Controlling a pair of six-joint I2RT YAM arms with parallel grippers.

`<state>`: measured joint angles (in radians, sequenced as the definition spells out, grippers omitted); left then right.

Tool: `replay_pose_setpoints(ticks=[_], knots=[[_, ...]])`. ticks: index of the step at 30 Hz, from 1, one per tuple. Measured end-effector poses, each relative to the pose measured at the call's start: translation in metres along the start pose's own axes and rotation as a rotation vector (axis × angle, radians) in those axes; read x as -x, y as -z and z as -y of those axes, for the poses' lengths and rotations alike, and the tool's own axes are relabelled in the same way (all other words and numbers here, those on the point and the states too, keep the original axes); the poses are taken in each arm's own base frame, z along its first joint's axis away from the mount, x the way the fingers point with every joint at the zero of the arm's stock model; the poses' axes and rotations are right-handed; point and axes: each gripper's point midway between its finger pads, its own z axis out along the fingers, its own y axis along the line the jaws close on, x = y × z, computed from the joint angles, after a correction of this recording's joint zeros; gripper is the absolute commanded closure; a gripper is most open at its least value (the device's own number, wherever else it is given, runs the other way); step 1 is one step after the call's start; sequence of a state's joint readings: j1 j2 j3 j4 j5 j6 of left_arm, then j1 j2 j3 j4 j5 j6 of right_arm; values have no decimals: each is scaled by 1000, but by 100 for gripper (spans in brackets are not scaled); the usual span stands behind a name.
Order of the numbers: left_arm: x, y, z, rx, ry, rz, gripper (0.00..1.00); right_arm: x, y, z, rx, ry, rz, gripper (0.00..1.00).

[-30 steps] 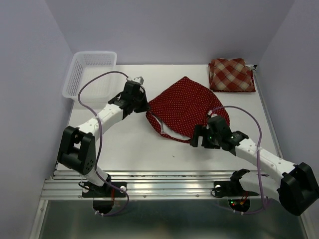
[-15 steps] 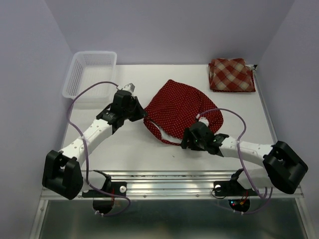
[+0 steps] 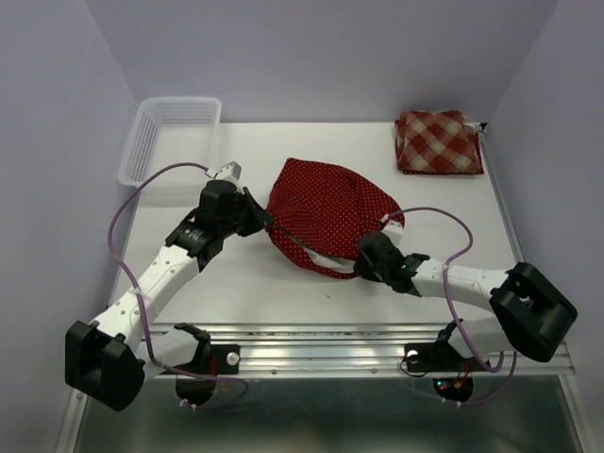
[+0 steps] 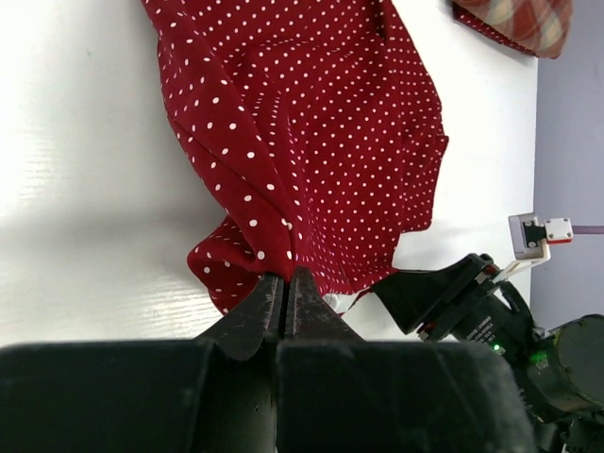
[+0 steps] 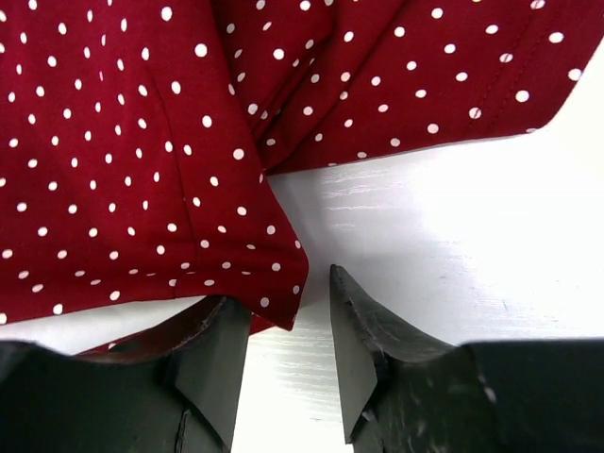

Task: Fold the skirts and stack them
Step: Flatten the skirt out

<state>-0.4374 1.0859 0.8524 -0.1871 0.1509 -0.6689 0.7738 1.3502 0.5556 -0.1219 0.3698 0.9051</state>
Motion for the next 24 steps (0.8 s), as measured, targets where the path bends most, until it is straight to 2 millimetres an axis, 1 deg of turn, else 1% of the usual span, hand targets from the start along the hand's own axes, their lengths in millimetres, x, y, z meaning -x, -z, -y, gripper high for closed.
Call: replay_pose_setpoints(ticks=[4,5,6,7,9,10,12,15,17,20,24], knots=[[-2,0,-7,36,20,-1,100,-4,2,1,23,16,-10,70],[-2,0,-8,40,24,1,100,-6,3,2,33,16,-11,70],[-2,0,-8,44,27,2,100,-7,5,3,37,18,-13,69],[-2,0,-9,48,30,4,100,-8,6,6,37,21,-11,63],[0,3,-9,49,34,12,100,-7,8,7,39,37,-8,53],[1,5,-7,45,37,19,100,-6,8,7,44,50,-4,45],[4,10,-5,36,40,32,100,-5,9,4,54,85,-9,43],[9,18,1,15,46,58,100,-3,11,-9,100,126,-26,42],[10,20,2,7,49,66,100,-5,11,-14,128,145,-37,42],[4,19,-3,15,55,57,100,-9,13,-18,157,164,-59,42],[-8,15,-14,43,64,28,100,-14,17,-25,206,186,-86,42]])
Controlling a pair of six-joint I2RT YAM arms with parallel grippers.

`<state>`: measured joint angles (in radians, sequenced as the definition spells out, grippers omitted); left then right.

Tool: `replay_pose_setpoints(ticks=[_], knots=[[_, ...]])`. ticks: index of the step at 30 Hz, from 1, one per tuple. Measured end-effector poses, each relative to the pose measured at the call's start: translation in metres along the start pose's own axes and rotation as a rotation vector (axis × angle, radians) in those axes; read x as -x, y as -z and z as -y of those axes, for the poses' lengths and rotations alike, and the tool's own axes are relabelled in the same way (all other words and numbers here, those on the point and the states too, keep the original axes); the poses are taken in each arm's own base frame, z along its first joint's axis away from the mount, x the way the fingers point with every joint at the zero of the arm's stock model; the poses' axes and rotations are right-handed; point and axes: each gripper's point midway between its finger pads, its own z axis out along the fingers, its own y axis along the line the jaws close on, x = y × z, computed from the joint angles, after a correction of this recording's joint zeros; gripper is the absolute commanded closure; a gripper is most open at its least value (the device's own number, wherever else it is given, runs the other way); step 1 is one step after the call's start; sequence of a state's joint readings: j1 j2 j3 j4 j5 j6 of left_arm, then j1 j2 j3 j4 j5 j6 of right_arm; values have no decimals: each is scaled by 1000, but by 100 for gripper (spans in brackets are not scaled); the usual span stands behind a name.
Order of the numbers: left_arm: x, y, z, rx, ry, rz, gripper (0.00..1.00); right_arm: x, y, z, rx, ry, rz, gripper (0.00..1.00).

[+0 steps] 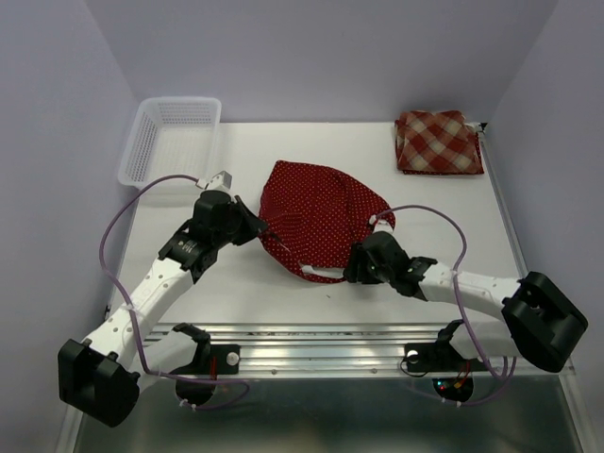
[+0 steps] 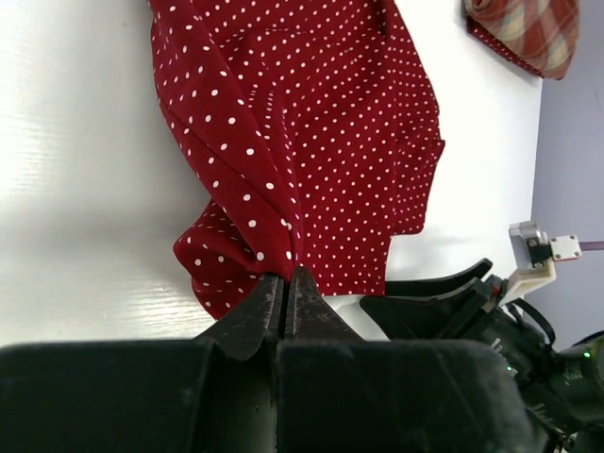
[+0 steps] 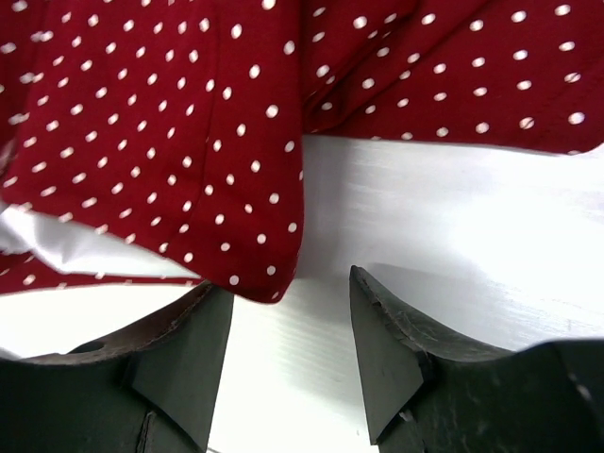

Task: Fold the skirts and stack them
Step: Flatten the skirt out

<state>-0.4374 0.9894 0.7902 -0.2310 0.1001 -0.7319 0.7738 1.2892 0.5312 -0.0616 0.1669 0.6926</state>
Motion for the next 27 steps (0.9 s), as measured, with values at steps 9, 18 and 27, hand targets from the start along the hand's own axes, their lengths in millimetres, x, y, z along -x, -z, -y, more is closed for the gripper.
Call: replay_pose_setpoints(ticks=[9,18,27], knots=[[-1,3,-4,12,3,7,100,-3,21,-7,107,38,17,42],[-1,3,-5,18,3,9,100,-13,2,8,16,62,-25,45],[-2,3,-7,27,3,7,100,4,-23,-12,54,29,31,88]])
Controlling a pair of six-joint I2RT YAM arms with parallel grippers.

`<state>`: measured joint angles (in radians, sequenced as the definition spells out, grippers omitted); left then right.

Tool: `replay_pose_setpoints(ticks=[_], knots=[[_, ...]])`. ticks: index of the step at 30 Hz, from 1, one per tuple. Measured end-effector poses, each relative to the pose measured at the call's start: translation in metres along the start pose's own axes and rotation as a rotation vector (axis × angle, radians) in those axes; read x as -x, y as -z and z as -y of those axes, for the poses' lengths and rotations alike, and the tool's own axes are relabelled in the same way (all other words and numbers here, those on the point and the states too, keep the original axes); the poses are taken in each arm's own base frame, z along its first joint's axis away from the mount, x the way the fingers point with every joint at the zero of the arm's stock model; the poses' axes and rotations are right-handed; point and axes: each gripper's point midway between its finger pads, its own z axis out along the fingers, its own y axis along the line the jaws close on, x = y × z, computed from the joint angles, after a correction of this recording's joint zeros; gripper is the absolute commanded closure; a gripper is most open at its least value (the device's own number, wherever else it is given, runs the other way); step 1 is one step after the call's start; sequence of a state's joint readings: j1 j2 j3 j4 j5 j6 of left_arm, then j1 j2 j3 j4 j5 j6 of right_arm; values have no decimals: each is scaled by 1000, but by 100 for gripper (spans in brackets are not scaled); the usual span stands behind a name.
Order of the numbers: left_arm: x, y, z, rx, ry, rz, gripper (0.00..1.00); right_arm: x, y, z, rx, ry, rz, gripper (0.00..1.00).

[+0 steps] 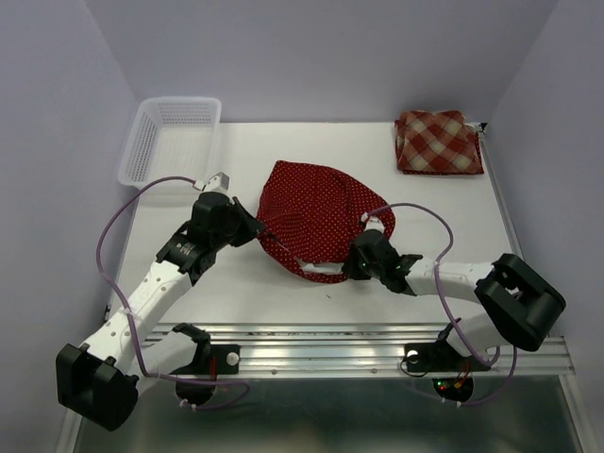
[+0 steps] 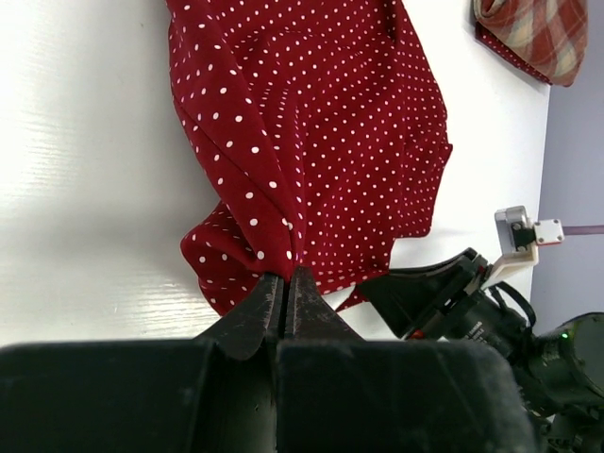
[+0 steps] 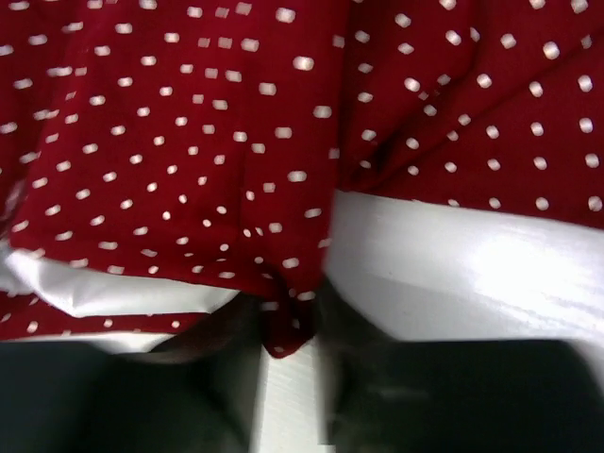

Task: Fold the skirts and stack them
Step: Flatten the skirt out

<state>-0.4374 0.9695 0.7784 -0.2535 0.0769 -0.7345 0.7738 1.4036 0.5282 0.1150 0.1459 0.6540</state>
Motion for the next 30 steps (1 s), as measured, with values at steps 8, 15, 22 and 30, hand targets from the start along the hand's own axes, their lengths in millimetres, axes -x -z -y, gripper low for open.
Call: replay_pose_setpoints(ticks=[8,15,22,30], knots=[[19,13,4,45,-5,45,100,33,21,25,-258,8,23,99],[118,80,72,-32,13,322,100,216,198,-34,-197,-44,489,99],[181,181,157,-318,22,537,100,302,363,-93,112,1,782,97],[194,195,153,-297,24,612,100,304,312,-91,-42,147,692,96]])
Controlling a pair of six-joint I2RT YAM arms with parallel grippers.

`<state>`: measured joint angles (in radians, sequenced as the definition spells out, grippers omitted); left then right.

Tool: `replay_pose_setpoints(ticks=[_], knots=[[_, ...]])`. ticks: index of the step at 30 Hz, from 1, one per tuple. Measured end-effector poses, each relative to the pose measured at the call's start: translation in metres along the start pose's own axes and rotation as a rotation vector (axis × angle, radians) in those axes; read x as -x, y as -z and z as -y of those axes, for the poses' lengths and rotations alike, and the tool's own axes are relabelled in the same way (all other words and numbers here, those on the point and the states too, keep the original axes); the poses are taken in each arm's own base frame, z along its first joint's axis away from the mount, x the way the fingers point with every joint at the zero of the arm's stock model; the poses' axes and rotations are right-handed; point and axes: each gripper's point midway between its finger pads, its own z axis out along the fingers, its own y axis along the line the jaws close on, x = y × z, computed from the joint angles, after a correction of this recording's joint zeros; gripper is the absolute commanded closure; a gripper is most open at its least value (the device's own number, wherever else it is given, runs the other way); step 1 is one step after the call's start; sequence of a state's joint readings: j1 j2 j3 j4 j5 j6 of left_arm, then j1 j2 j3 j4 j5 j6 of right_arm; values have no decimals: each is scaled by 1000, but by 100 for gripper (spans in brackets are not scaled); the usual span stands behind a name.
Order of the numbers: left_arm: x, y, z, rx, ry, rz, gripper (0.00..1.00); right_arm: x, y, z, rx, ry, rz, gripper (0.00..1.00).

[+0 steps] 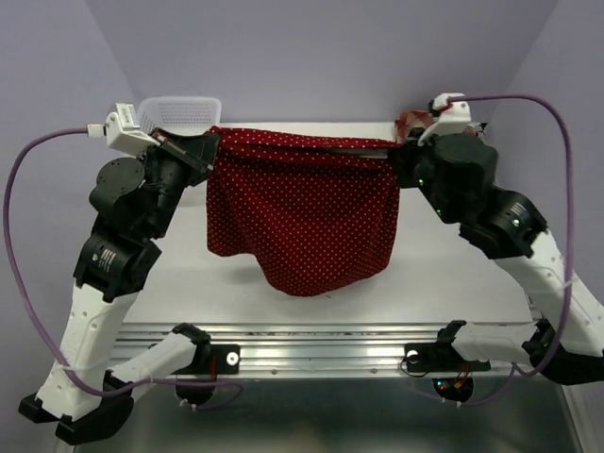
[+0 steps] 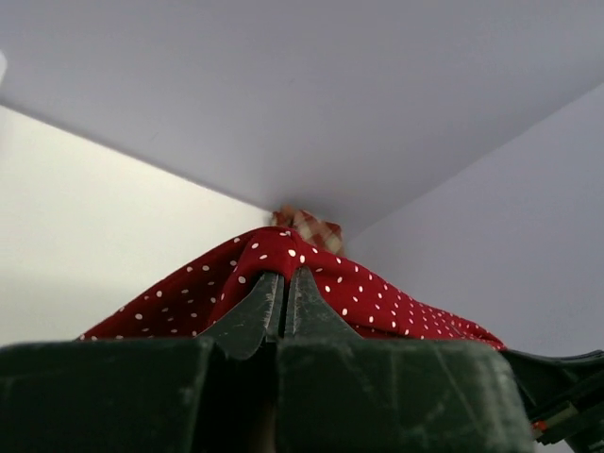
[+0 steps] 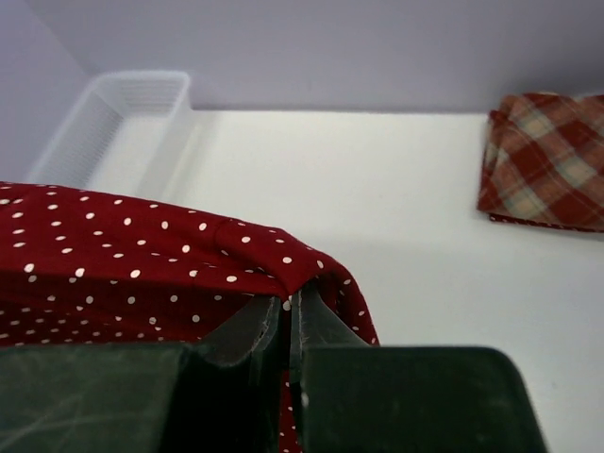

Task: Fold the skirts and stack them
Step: Flatten the skirt out

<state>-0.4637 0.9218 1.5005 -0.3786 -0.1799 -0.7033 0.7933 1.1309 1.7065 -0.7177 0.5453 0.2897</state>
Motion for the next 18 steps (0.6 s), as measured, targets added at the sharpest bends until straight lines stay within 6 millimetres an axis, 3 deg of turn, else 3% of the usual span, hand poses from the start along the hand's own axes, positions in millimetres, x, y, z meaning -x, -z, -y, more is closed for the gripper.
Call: replay_pose_setpoints(ticks=[4,5,6,7,9,11,14,16,18], knots=[[-21,-33,-31,115,-48,-30,100,-47,-48,11,-118,129,-114,96],[-30,-52,-43,159,-69,-53,100,-59,-68,19,-139,154,-157,96],[-35,-66,-52,189,-84,-69,100,-62,-76,24,-149,161,-169,97],[-39,-76,-55,194,-93,-86,100,-70,-98,38,-181,177,-205,97],[-48,-117,-72,240,-114,-154,100,-71,-128,58,-221,188,-235,97],[-50,-166,-86,263,-129,-208,100,-55,-167,67,-219,185,-225,97],[-33,-213,-87,233,-149,-214,100,-18,-194,66,-182,184,-152,97],[-22,-220,-76,188,-165,-202,100,5,-193,62,-159,193,-101,97],[-13,-211,-60,133,-181,-186,100,30,-180,55,-128,199,-37,94]])
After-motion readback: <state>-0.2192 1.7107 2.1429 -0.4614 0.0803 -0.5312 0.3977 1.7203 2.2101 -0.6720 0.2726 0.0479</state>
